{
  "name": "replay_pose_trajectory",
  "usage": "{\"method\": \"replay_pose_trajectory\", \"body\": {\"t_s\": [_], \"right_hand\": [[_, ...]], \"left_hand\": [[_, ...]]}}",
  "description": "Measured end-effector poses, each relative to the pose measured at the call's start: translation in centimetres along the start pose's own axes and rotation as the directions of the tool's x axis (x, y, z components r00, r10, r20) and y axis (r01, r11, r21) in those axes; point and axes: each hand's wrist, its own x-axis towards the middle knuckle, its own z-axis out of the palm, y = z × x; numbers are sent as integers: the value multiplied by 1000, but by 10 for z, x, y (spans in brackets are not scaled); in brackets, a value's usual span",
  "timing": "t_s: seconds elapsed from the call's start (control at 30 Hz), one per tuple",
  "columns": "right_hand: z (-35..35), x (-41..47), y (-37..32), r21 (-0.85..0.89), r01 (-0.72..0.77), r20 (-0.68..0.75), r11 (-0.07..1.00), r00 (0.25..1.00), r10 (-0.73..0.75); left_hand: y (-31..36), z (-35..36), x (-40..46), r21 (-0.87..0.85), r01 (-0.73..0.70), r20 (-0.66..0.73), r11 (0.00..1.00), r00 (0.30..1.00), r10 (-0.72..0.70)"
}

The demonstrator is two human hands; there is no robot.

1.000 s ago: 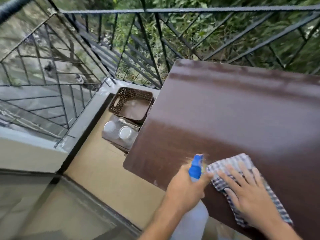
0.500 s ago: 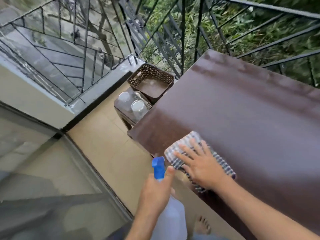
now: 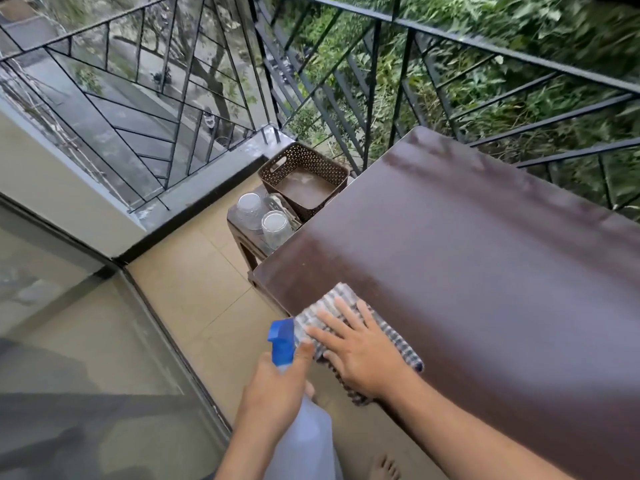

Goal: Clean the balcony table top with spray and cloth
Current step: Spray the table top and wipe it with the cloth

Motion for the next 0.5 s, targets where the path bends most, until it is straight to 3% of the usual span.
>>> {"method": "replay_pose_trajectory", "body": {"t_s": [0.2, 0.3, 0.37, 0.43, 0.5], "right_hand": [[9, -95, 15, 6, -83, -20, 997, 996, 83], [5, -120, 49, 28, -232, -58, 972, 971, 233], [-1, -135, 81, 64, -427, -91, 902, 898, 431], [-9, -152, 108, 90, -619, -88, 780, 776, 625], [-9, -172, 126, 106, -723, -80, 683, 679, 730]], "left_hand": [[17, 19, -9, 38, -69, 30, 997, 997, 68], [26, 31, -15, 12, -86, 63, 996, 994, 85], [35, 38, -18, -1, -129, 80, 992, 988, 128], [45, 44, -19, 39, -202, 106, 979, 975, 197], [56, 48, -20, 43, -231, 134, 972, 965, 224]]}}
